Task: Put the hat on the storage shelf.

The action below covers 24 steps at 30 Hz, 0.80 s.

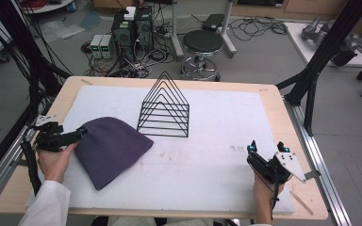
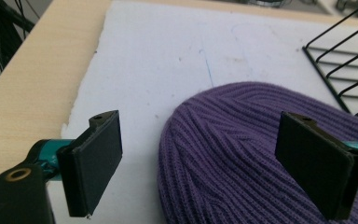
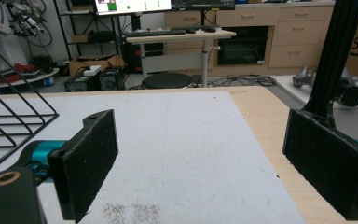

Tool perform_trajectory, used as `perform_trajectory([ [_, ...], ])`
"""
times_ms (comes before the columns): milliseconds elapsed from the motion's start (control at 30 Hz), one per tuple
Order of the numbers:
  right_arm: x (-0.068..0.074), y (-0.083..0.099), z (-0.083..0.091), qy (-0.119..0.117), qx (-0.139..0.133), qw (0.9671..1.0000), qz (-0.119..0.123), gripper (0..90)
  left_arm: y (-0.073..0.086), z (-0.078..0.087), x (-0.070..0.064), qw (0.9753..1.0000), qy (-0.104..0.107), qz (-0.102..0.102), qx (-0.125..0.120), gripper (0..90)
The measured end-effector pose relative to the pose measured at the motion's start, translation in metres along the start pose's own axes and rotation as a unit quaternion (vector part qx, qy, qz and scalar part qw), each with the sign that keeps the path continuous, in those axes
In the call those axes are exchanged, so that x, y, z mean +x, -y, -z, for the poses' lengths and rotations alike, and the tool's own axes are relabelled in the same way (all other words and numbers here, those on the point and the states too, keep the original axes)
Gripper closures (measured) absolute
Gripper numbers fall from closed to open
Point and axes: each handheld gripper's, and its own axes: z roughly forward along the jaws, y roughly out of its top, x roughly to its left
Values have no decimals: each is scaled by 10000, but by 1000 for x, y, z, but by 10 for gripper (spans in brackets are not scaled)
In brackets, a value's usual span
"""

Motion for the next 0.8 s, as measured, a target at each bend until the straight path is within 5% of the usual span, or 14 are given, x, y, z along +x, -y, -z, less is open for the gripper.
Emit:
perform_trajectory([
  [333, 0, 0, 0, -15, 5, 10000, -10, 97, 1, -11, 2, 9982, -37, 83, 600, 167],
  [800, 1, 0, 0, -31, 15, 10000, -7, 96, 5, -23, -1, 9953, -13, -17, 970, 168],
])
